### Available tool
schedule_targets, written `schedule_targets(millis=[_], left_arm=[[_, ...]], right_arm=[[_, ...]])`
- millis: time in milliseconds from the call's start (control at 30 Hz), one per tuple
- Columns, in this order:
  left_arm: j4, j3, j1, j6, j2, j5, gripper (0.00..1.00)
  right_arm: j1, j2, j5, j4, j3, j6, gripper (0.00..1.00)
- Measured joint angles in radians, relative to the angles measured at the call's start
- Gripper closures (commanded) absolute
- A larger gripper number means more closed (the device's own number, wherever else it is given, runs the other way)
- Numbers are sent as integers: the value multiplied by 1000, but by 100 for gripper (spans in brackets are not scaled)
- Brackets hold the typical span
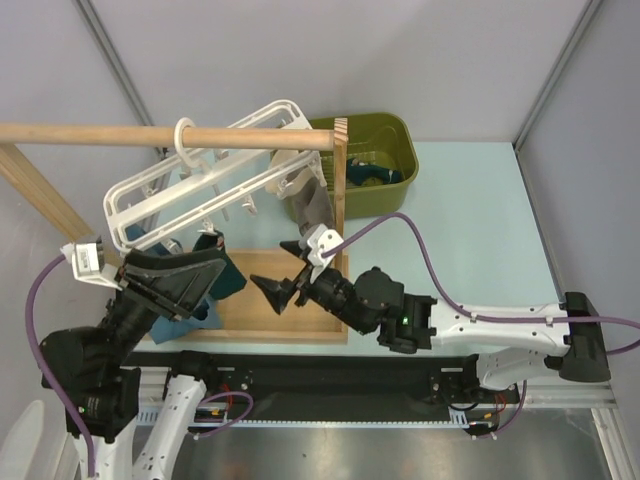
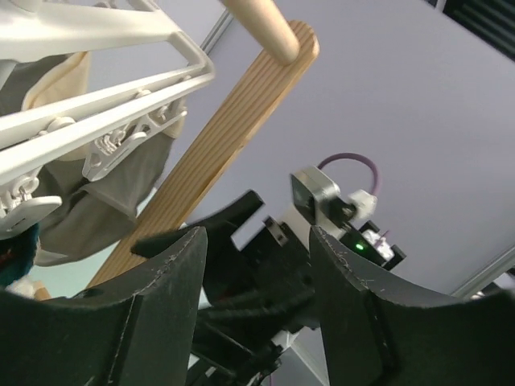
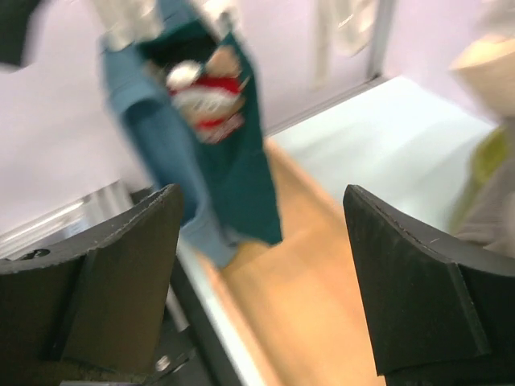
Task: Clip the socks to the hanger
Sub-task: Open the clamp at the hanger.
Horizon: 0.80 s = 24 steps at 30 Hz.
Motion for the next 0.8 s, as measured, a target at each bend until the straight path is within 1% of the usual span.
schedule_targets(millis=[100, 200, 367, 567, 600, 800], left_arm=[[7, 0, 0, -24, -32, -25, 38], [4, 0, 0, -41, -63, -42, 36], [-1, 0, 0, -51, -89, -47, 34], [-4, 0, 0, -58, -89, -42, 34], [-5, 0, 0, -58, -89, -39, 34], [-8, 5, 0, -59, -89, -23, 33]], right_arm=[[-59, 11, -11, 35, 10, -39, 16], [-90, 48, -9, 87, 41, -92, 16], [-93, 146, 1, 245, 70, -219, 23], [-91, 277, 30, 374, 119, -345, 32], [-90, 289, 37, 387, 125, -362, 35], [-87, 315, 78, 486, 135, -471, 43]])
